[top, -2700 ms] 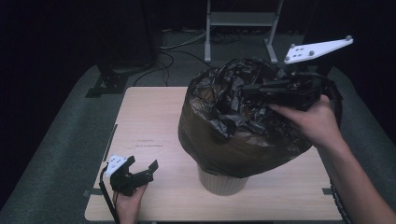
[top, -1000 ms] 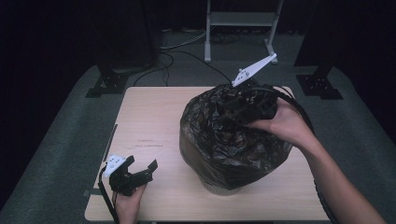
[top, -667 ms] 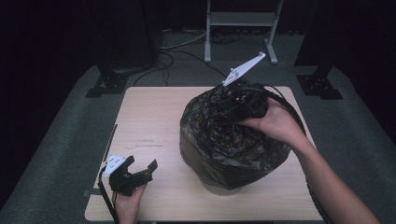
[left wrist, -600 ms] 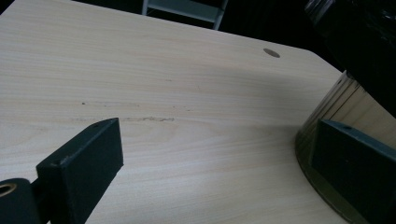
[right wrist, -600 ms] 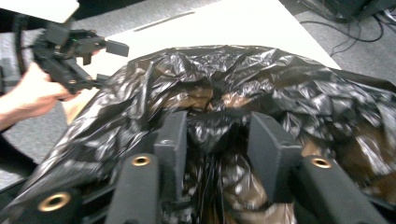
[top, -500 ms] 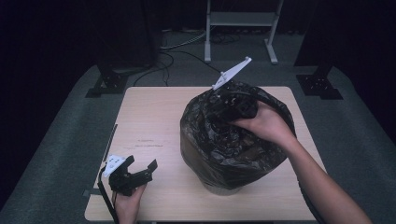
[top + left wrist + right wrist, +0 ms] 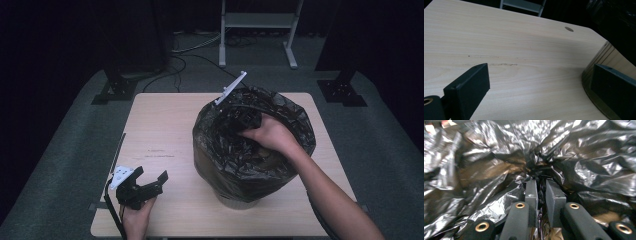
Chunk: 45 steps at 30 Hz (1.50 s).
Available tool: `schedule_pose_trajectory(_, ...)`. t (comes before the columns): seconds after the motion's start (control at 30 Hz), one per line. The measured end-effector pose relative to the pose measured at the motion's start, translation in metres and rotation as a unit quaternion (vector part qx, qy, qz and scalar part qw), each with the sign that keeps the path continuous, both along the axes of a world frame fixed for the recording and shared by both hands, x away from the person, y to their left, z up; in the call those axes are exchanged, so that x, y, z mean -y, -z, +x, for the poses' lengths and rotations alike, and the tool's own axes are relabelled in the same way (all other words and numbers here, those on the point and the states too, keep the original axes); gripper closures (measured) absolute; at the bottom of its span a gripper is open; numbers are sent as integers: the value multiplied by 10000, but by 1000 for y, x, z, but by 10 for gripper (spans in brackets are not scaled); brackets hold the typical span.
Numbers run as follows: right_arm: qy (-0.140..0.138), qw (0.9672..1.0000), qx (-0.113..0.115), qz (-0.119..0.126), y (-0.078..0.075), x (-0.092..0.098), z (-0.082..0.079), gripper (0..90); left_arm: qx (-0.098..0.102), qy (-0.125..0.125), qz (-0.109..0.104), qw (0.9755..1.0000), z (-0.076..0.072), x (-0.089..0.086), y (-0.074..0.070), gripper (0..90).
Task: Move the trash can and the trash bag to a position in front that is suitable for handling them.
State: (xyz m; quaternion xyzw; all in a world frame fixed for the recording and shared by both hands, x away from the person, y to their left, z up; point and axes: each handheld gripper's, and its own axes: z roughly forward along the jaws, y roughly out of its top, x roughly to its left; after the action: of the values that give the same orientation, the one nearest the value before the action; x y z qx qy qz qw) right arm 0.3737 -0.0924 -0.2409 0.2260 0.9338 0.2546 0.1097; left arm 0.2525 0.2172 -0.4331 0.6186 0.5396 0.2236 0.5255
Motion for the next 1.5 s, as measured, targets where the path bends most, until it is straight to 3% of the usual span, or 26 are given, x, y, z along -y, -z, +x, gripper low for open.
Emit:
schedule_pose_trajectory(0.4, -42, 9987, -192, -476, 21, -6, 5, 830, 8, -2, -2, 10000, 0, 0, 0, 18)
schedule_pose_trajectory(0.57, -101, 9993, -162, -326, 14, -2, 0, 802, 11, -17, -23, 10000, 0, -1, 0, 18)
schedule_pose_trajectory(0.77, -132, 9999, -102, -34, -3, 6, -9, 631, 13, -6, -3, 10000, 0, 1, 0, 18)
schedule_pose_trajectory(0.9, -182, 9995, -114, 213, -17, 11, -12, 569, 17, -5, -7, 10000, 0, 1, 0, 18)
schedule_pose_trajectory(1.03, -67, 9991, 101, 396, -26, 14, -10, 631, 15, -2, -1, 10000, 0, 1, 0, 18)
schedule_pose_trajectory(1.2, 194, 9988, 237, 385, -22, 13, 0, 684, 25, -8, -5, 10000, 0, 0, -1, 18)
schedule_pose_trajectory(1.37, 311, 9988, 135, 347, -12, 14, 10, 711, 31, -11, -18, 10000, 0, 0, -1, 18)
schedule_pose_trajectory(1.5, 385, 9990, 137, 176, -5, 15, 13, 712, 29, -9, -18, 10000, 0, 1, -1, 18)
